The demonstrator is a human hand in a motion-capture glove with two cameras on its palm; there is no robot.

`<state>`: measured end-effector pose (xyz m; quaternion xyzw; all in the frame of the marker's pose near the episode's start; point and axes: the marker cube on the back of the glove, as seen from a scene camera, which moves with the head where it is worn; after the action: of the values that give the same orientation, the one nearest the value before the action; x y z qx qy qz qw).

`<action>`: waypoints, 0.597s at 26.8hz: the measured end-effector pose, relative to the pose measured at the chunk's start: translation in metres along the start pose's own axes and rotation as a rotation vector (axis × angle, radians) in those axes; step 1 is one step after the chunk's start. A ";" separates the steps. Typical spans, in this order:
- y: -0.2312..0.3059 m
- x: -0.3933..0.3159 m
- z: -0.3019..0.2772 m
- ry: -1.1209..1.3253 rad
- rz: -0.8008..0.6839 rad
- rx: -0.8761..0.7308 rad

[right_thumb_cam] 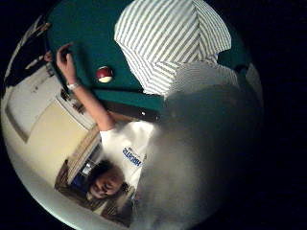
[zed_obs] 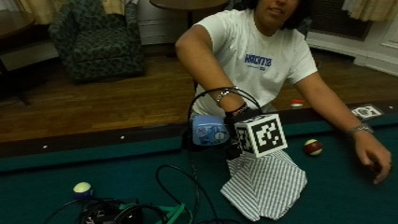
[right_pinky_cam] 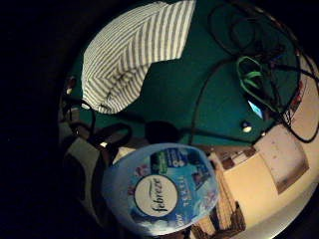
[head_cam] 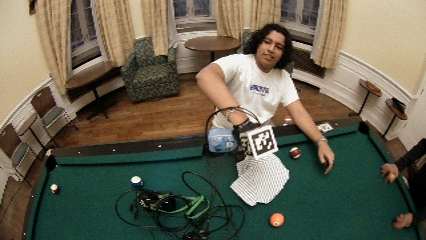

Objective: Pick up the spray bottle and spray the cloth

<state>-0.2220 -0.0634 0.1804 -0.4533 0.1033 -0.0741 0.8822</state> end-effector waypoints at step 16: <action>-0.054 -0.007 0.086 0.143 0.077 -0.208</action>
<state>-0.2088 -0.0257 0.2740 -0.5317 0.1907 -0.0612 0.8229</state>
